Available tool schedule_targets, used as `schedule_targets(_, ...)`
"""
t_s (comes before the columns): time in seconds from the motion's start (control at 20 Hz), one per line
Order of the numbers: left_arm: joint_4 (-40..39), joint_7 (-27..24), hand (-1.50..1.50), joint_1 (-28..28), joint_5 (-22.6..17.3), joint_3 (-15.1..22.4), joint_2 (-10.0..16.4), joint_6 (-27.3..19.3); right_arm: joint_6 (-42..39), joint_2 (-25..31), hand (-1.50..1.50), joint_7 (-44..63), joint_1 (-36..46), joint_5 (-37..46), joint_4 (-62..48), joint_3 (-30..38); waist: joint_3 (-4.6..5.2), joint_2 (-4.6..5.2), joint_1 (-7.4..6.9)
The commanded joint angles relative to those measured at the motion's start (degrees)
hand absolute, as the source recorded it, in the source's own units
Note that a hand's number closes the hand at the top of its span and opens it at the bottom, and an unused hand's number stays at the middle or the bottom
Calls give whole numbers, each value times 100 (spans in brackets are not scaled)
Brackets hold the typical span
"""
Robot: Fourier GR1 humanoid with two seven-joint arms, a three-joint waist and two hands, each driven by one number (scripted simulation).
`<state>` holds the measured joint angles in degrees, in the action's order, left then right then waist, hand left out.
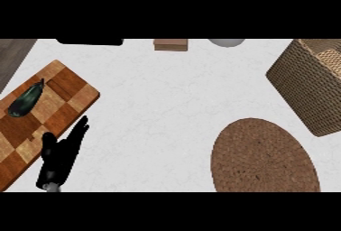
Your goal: Pick the tomato from the placemat and place it in the basket
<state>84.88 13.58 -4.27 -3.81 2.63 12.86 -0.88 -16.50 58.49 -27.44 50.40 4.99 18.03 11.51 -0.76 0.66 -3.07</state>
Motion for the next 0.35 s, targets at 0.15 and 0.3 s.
schedule_targets(0.15,-239,329,0,-88,-237,-94,50,230,-82,505,-150,245,225,-192,-726,407,47,89,-31)
schedule_targets(0.3,-334,161,0,-173,-21,-19,-118,-20,-443,840,-150,-114,-113,-218,-906,476,32,112,18)
